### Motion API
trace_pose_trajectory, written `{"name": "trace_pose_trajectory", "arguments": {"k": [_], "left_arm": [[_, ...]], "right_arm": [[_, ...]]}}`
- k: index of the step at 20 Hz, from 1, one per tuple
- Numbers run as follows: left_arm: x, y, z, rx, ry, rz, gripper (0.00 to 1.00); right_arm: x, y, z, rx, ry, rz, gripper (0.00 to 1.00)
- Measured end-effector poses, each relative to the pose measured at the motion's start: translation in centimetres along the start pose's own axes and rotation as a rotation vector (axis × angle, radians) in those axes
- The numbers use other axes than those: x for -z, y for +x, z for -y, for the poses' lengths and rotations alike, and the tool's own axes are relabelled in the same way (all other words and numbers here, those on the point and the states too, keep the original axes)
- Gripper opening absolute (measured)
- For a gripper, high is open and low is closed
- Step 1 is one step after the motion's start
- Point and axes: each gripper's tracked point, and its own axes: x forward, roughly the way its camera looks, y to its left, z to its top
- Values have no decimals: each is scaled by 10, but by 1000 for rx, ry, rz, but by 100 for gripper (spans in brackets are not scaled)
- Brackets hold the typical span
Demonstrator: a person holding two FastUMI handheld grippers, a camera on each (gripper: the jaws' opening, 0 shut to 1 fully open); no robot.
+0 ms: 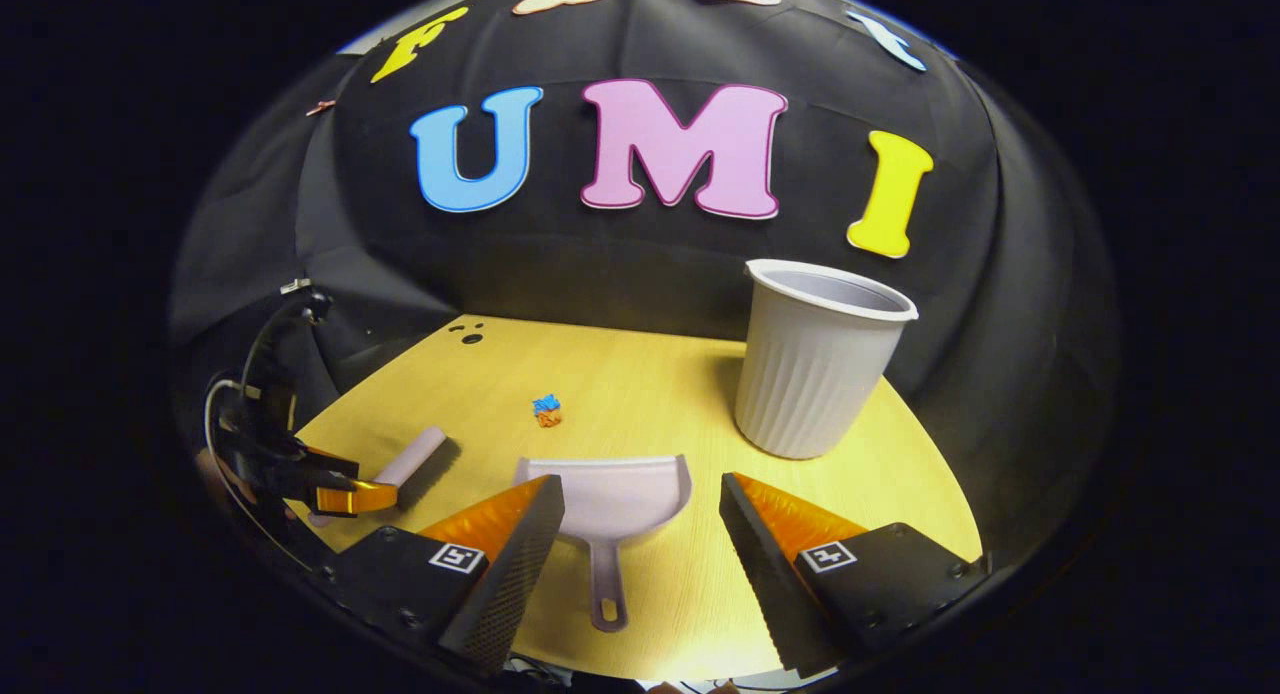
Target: Pick up the small broom and dustpan from the desktop, sweep the trash into the dustpan with the broom, and then empty the trash into the garbage bin.
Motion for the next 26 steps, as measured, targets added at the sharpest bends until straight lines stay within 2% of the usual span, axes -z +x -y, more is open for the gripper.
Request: {"name": "trace_pose_trajectory", "arguments": {"k": [5,10,11,13,14,16,19,20,26], "left_arm": [[20,29,-8,-13,-48,-154,93],[26,40,-11,-44,56,-220,90],[27,41,-6,-32,71,-228,89],[26,44,-1,-22,75,-233,81],[28,46,1,-21,72,-235,68],[27,45,2,-17,82,-239,67],[25,46,2,-10,92,-236,47],[24,47,2,-11,90,-226,37],[28,41,-1,28,62,-157,27]], "right_arm": [[6,-4,14,50,12,2,98],[20,-1,13,47,68,-37,98],[21,-1,12,45,80,-44,98],[24,0,12,45,91,-60,98],[25,0,11,43,92,-66,98],[27,2,8,32,88,-79,98],[30,5,-2,7,75,-103,98],[31,6,-5,-4,72,-111,98],[40,12,-19,-58,59,-172,98]]}}
